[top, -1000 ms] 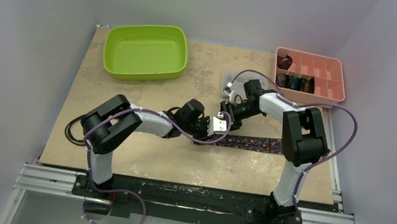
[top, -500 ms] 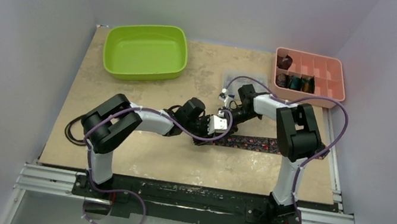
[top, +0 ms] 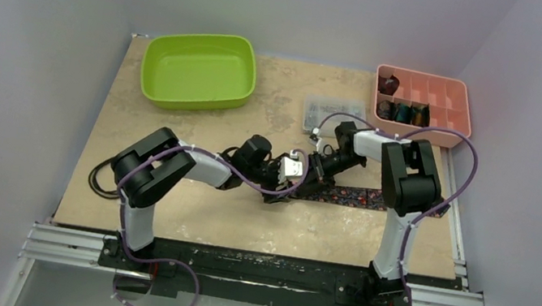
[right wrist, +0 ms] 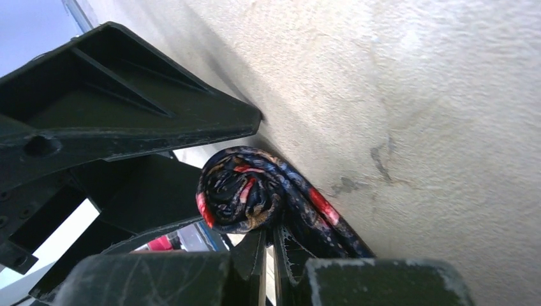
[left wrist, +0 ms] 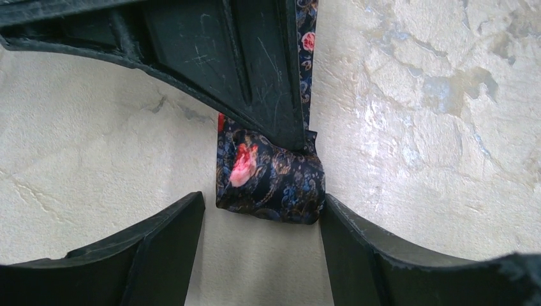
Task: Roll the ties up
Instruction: Roll the tie at the center of the board.
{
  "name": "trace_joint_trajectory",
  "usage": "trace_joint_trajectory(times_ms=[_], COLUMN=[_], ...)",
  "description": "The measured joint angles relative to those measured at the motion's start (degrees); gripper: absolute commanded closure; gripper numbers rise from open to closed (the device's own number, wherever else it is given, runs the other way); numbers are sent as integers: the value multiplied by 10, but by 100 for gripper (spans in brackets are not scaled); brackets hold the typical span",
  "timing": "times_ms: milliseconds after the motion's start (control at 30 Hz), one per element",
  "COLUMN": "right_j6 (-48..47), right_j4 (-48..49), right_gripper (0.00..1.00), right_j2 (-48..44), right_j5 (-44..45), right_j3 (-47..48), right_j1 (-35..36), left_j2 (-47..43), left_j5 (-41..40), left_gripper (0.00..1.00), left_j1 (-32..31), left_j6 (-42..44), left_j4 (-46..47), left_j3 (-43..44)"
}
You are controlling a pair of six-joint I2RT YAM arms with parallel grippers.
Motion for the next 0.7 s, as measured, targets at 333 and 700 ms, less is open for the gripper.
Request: trace_joint_trajectory(times_ms=[333,700], right_j6=[0,-8], right_j4=[-22,-33], right_gripper=[100,100], right_j2=[18,23], right_j5=[11,11], right_j3=[5,13], right_j1=[-8,-8], left_j2=[18,13], left_j5=[-10,-26], left_gripper=[33,41], left_j1=[-18,-35], left_j6=[14,110], left_j4=[55,-68], left_j3=[0,59])
